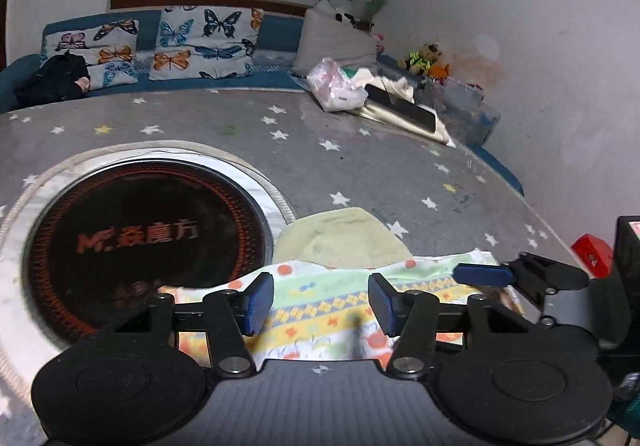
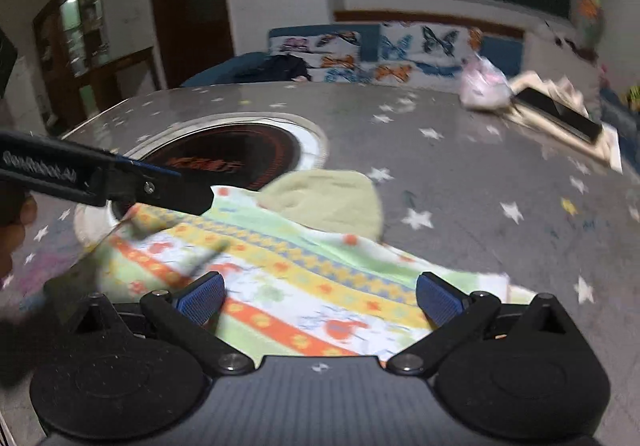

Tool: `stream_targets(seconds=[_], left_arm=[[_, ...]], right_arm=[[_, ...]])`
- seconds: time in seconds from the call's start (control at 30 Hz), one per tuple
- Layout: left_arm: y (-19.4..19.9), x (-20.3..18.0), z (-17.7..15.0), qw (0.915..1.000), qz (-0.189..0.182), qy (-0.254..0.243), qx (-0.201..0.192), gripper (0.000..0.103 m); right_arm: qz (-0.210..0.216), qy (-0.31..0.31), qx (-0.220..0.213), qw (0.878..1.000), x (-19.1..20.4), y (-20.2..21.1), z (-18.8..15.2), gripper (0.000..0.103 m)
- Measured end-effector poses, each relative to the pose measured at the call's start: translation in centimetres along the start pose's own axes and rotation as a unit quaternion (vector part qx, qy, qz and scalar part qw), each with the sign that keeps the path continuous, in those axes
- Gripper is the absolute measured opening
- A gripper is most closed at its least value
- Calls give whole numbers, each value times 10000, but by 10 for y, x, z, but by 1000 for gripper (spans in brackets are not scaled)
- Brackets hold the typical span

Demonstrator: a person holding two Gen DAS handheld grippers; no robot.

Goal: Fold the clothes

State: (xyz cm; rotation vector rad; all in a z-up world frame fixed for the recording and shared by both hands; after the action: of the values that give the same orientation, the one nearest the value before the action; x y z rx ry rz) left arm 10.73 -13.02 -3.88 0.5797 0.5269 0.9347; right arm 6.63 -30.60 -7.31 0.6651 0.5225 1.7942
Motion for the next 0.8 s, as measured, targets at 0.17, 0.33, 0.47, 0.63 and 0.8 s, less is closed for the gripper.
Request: stream_targets(seconds=[0.17, 0.33, 0.47, 0.63, 0.8], left_arm=[[-25, 6, -6, 9994, 194, 23, 292, 56], [-21, 9, -7, 9991, 248, 29, 331, 66], [-15, 12, -7, 9987, 344, 83, 360, 72], [-5, 5, -2, 9993, 310, 16, 214, 85], [-14, 7, -4, 9980, 534, -95, 315, 95]], right_arm=[[68, -98, -12, 9999, -5, -1, -1, 103], [147, -116, -1, 9998, -7, 0, -1, 103], [161, -148, 16, 9998, -7, 0, -2, 103], [224, -86, 153, 9996, -3, 2, 1, 103], [235, 76, 177, 9995, 5, 3, -6, 103]])
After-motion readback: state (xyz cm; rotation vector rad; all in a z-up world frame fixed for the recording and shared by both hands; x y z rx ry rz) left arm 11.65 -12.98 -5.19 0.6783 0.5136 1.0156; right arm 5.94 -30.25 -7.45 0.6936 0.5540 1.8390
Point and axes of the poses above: each gripper's, at about its wrist camera, not at the fingertips, and y roughly against the way its jaws point, x to its left, z to its top, the point moved 4 cm from there along -y, roughly the way its jaws point, and after that the axes turned 5 degrees about -y, right-handed, at the moved point
